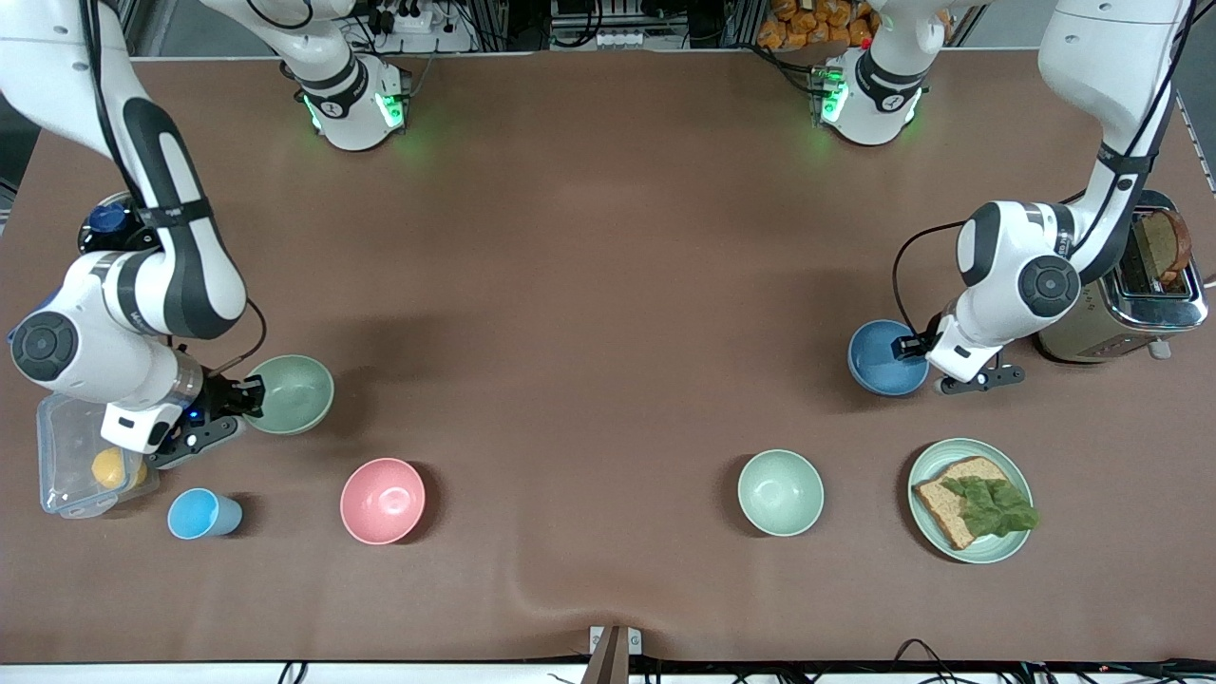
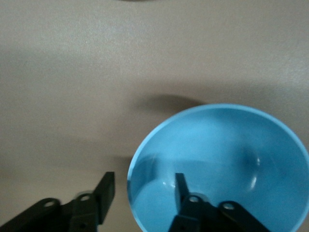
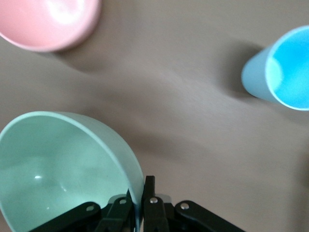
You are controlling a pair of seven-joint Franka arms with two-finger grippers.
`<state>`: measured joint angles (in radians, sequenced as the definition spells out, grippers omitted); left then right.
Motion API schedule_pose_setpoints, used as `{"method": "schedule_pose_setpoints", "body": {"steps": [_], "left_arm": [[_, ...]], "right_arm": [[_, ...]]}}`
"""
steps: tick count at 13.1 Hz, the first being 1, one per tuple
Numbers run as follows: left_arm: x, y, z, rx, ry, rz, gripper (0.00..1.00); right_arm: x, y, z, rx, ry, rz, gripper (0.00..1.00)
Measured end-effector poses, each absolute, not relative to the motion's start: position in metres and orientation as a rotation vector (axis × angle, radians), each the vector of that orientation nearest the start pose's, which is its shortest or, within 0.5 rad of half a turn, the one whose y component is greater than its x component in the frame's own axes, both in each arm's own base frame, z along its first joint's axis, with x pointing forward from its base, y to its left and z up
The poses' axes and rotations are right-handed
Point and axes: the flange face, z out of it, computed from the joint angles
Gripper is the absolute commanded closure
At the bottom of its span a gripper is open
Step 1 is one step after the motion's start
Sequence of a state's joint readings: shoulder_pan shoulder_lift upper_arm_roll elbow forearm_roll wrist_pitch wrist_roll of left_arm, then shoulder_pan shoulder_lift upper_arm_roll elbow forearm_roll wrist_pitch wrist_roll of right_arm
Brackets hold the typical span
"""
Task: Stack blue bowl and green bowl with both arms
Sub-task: 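Lift the green bowl with the right gripper toward the table middle, then lower the green bowl at the table middle and open the right gripper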
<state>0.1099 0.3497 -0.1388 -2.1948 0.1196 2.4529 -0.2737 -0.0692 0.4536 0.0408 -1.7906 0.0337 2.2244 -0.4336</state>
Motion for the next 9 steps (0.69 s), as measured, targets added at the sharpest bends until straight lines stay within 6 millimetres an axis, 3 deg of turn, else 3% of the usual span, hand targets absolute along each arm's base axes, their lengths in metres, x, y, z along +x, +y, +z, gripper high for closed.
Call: {"method": "schedule_pose_setpoints", "body": {"steps": [5, 7, 9], "left_arm": [[0.555, -0.019, 0.227, -3.095, -0.237, 0.101, 1.0], [0.561, -0.02, 0.235, -3.096, -0.236, 0.081, 1.0], [0.569, -0.02, 0.245, -3.093, -0.237, 0.08, 1.0]], "right_arm": [[0.651, 0.086, 0.31, -2.948, -0.206, -0.029, 1.0], [0.646, 0.146, 0.311, -2.929, -0.026, -0.06, 1.0], [0.631, 0.222, 0.301, -2.905, 0.198, -0.069, 1.0]]}}
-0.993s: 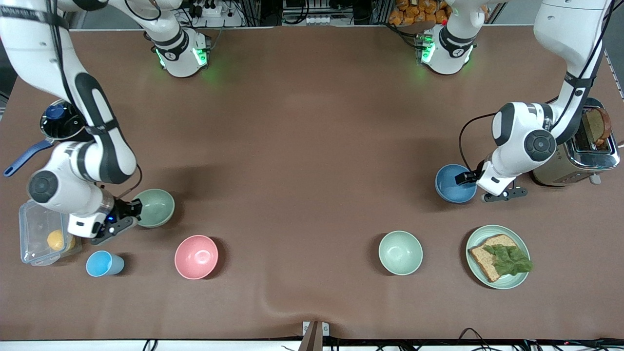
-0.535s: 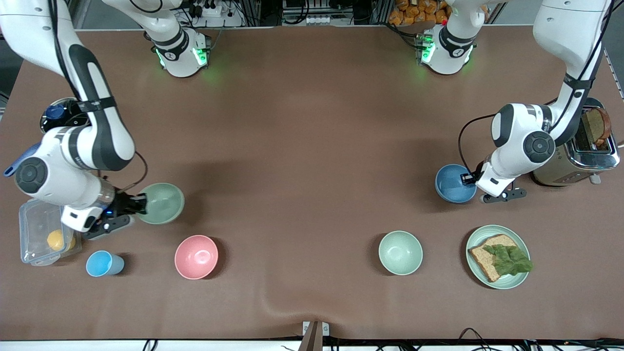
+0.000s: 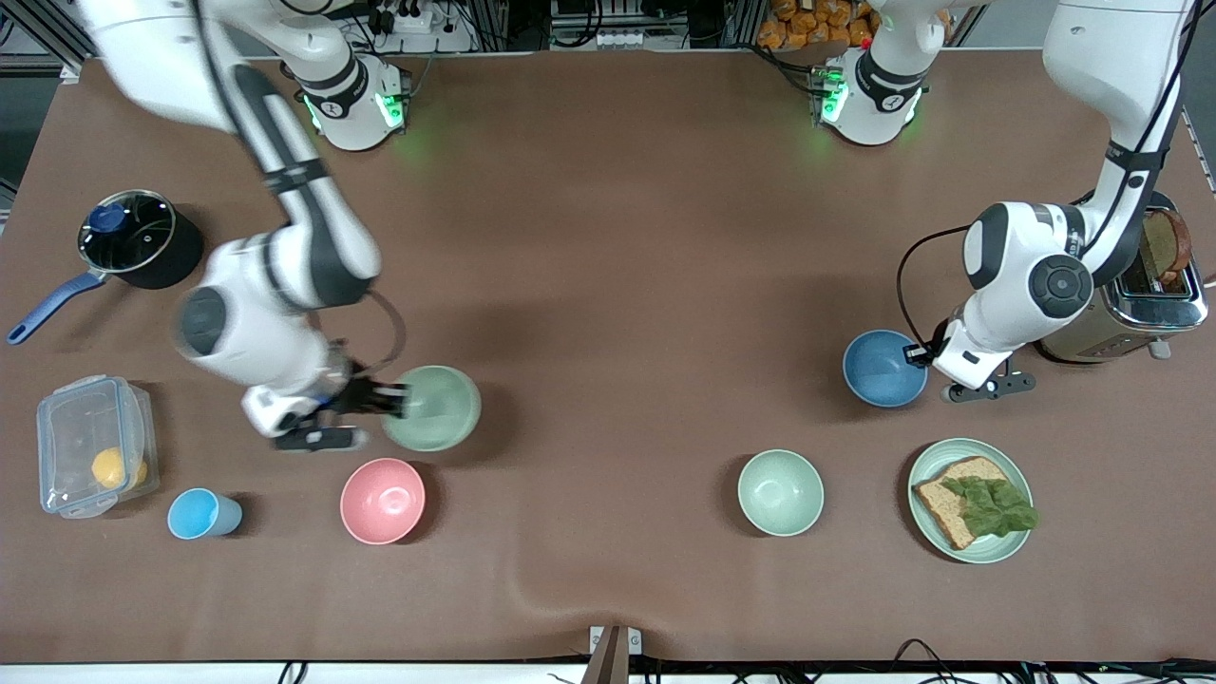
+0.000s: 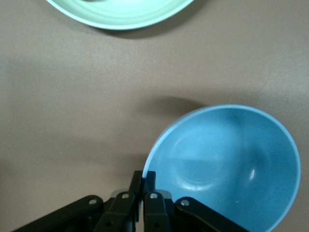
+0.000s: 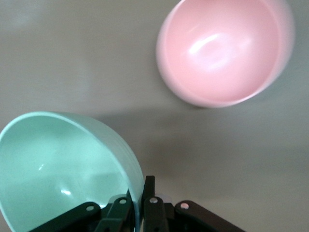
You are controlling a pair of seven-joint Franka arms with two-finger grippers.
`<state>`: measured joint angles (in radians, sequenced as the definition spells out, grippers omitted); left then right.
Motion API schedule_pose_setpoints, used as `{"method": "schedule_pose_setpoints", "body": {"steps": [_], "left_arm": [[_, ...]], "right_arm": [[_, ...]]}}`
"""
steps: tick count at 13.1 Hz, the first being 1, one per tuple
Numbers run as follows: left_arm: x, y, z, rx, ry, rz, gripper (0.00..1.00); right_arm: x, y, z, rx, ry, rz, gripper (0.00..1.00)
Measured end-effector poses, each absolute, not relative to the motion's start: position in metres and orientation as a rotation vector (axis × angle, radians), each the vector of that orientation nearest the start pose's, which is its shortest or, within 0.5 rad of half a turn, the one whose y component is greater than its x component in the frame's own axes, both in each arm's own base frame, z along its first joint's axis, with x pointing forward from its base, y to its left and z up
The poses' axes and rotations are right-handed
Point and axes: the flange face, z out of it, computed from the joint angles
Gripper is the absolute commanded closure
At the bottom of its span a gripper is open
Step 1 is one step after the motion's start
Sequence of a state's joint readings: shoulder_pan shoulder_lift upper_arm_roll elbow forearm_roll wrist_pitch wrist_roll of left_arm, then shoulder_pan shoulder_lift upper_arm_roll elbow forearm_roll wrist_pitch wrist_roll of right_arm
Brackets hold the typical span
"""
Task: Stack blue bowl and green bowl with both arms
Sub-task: 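Lower the green bowl at the table middle and open the right gripper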
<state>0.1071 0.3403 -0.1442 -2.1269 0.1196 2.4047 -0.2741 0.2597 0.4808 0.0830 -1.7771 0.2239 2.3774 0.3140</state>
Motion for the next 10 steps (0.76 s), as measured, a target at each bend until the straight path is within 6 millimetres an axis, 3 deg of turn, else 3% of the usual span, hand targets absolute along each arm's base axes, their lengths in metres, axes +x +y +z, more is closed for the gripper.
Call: {"method": "schedule_pose_setpoints", "body": {"steps": [3, 4, 6, 8, 9, 10], "left_arm": [[0.593, -0.031, 0.286, -3.079, -0.215, 0.129, 1.0], [0.6, -0.04, 0.304, -3.074, -0.198, 0.149, 1.0], [0.611, -0.053, 0.339, -3.063, -0.19, 0.174, 1.0], [0.62, -0.061, 0.374, -3.063, -0.202, 0.189, 1.0], [0.624, -0.066, 0.388, -3.071, -0.214, 0.188, 1.0], [0.627, -0.072, 0.4, -3.075, -0.231, 0.181, 1.0]], "right_arm": [[0.592, 0.339, 0.262, -2.858, 0.467, -0.021, 1.0], [0.583, 0.369, 0.251, -2.836, 0.549, -0.011, 1.0], [0.573, 0.41, 0.239, -2.79, 0.702, 0.012, 1.0], [0.565, 0.439, 0.238, -2.728, 0.839, 0.017, 1.0], [0.558, 0.455, 0.238, -2.692, 0.885, 0.007, 0.89], [0.547, 0.471, 0.235, -2.668, 0.913, 0.005, 0.6]]}}
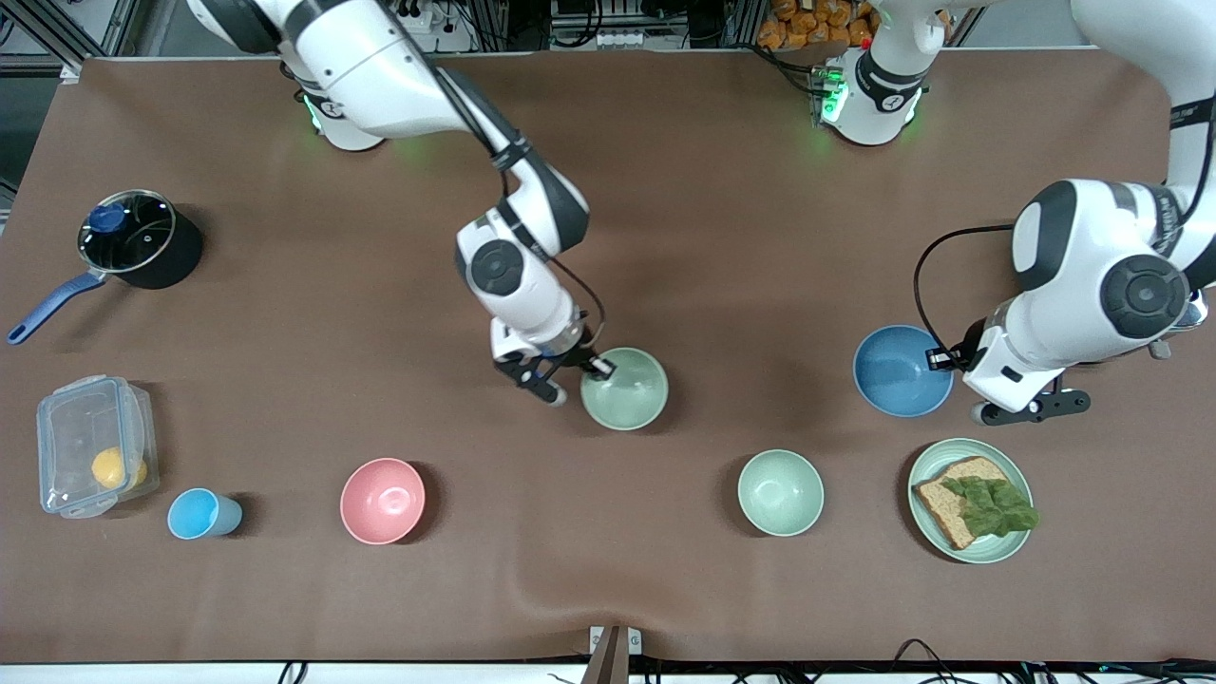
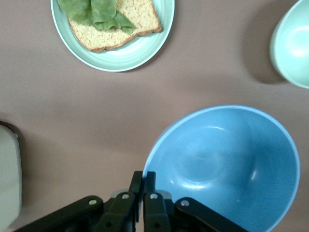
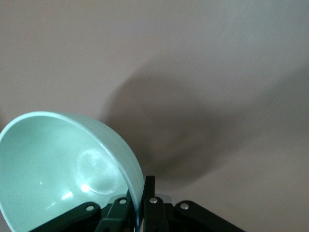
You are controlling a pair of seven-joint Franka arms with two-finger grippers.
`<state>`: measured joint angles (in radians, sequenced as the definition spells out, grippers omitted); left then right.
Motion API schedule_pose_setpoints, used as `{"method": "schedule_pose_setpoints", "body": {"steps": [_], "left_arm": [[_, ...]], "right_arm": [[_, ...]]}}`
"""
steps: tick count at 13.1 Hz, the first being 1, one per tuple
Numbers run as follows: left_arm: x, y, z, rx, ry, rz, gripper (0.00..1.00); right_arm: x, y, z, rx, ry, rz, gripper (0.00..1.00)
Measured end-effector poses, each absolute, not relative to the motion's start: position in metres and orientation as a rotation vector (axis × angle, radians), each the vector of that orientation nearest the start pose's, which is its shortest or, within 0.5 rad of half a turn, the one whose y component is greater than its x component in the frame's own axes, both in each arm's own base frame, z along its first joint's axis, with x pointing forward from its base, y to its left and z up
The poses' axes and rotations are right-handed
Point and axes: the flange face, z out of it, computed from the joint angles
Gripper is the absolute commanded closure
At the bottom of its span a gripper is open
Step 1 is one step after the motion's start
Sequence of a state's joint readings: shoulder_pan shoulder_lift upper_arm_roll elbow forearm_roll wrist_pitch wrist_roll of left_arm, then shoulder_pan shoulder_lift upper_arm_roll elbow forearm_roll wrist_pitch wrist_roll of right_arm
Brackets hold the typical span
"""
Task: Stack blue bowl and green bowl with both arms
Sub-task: 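Lower the green bowl at the table middle and open the right gripper, then carry the blue bowl with the left gripper over the green bowl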
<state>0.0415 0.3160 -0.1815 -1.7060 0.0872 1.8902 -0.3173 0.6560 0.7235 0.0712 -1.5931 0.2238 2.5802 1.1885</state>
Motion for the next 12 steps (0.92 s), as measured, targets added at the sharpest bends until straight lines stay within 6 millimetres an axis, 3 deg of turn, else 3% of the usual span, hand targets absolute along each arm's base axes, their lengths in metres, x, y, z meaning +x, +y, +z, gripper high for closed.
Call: {"method": "schedule_pose_setpoints", "body": {"steps": [1, 2, 5, 7, 10, 12], "left_arm": [[0.628, -0.082, 0.407, -3.077, -0.245, 0.17, 1.0], [0.629, -0.096, 0.412, -3.077, -0.262, 0.153, 1.0], [0.625, -0.144, 0.424, -3.106, -0.302, 0.133, 1.0], [0.622, -0.162, 0.429, -3.134, -0.294, 0.139, 1.0], [0.619, -0.174, 0.426, -3.143, -0.303, 0.157, 1.0], [0.617, -0.193, 0.416, -3.147, -0.372, 0.198, 1.0]], "right_arm": [[0.537, 0.483, 0.231, -2.663, 0.924, 0.013, 0.11], [0.529, 0.491, 0.226, -2.666, 0.927, 0.022, 0.0], [0.527, 0.49, 0.215, -2.684, 0.938, 0.012, 0.0], [0.537, 0.482, 0.218, -2.67, 1.019, -0.017, 0.0], [0.556, 0.462, 0.239, -2.68, 1.215, -0.029, 0.0], [0.568, 0.449, 0.261, -2.635, 1.349, -0.032, 0.0]]}}
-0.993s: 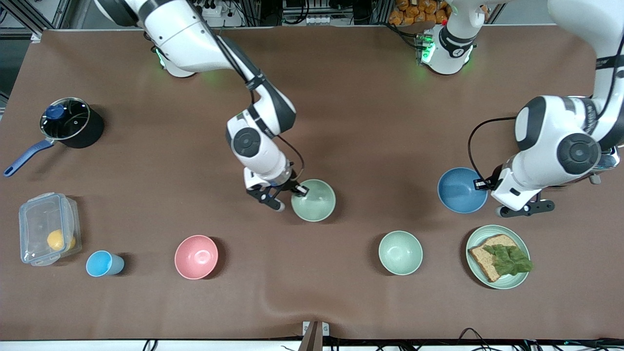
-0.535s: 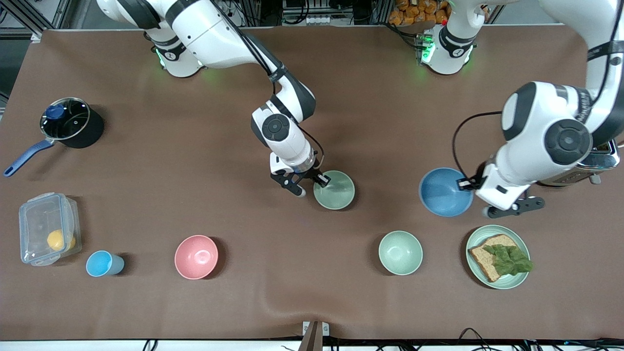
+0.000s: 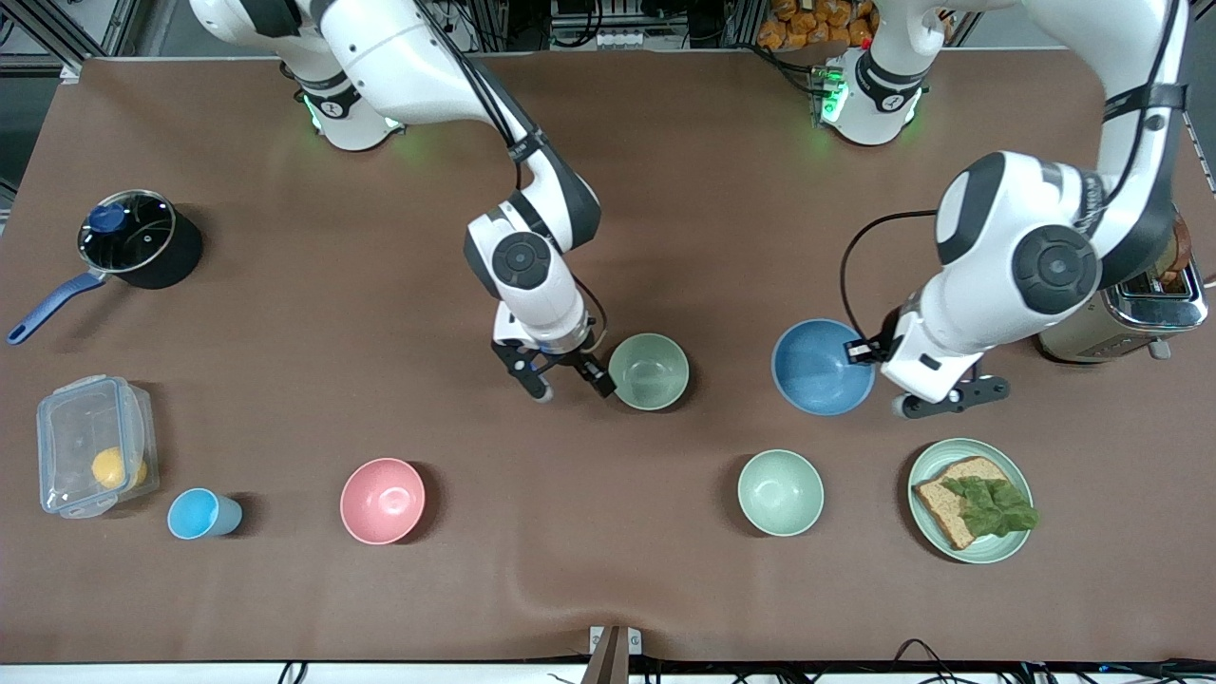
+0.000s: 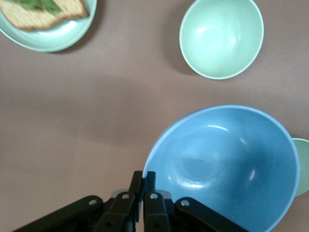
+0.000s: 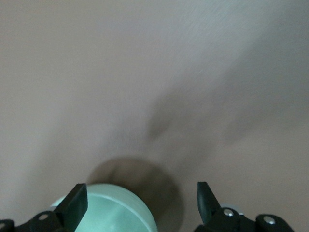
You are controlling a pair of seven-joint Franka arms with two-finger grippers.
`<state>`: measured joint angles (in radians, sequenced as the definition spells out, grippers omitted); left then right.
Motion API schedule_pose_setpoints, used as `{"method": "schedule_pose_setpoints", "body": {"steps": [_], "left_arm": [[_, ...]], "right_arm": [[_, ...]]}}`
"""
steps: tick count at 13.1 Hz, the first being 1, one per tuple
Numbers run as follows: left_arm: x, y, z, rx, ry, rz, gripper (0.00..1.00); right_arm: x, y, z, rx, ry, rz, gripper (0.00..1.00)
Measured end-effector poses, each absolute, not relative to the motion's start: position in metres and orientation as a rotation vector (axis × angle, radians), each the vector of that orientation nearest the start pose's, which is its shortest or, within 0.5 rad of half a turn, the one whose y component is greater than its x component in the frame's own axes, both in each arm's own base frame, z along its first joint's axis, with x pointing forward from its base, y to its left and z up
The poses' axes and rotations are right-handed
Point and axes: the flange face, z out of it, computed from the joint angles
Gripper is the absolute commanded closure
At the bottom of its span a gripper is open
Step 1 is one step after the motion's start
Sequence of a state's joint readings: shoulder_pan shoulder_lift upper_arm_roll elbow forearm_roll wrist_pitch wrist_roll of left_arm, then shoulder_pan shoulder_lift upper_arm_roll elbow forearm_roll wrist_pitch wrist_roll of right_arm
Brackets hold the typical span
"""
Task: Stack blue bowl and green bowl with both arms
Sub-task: 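Carry the blue bowl with the left gripper over the green bowl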
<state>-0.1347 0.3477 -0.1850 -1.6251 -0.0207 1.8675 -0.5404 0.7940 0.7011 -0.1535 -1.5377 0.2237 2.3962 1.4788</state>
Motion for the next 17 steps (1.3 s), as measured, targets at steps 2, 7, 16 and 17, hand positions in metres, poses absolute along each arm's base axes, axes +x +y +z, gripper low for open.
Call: {"method": "schedule_pose_setpoints", "body": {"steps": [2, 7, 16, 17], "left_arm": [[0.614, -0.23, 0.401, -3.14, -0.444, 0.235, 1.0], [0.609, -0.33, 0.35, -3.158, -0.608, 0.232, 1.0], [0.58, -0.402, 0.281, -3.158, -0.622, 0.267, 1.0], [0.576, -0.406, 0.279, -3.156, -0.611, 0.272, 1.0]], "right_arm": [[0.572, 0.445, 0.264, -2.54, 1.525, -0.023, 0.0], [0.581, 0.444, 0.212, -2.313, 1.783, 0.019, 0.0], [0.578, 0.456, 0.199, -2.267, 1.824, 0.058, 0.0], [0.578, 0.456, 0.199, -2.259, 1.832, 0.063, 0.0]]}}
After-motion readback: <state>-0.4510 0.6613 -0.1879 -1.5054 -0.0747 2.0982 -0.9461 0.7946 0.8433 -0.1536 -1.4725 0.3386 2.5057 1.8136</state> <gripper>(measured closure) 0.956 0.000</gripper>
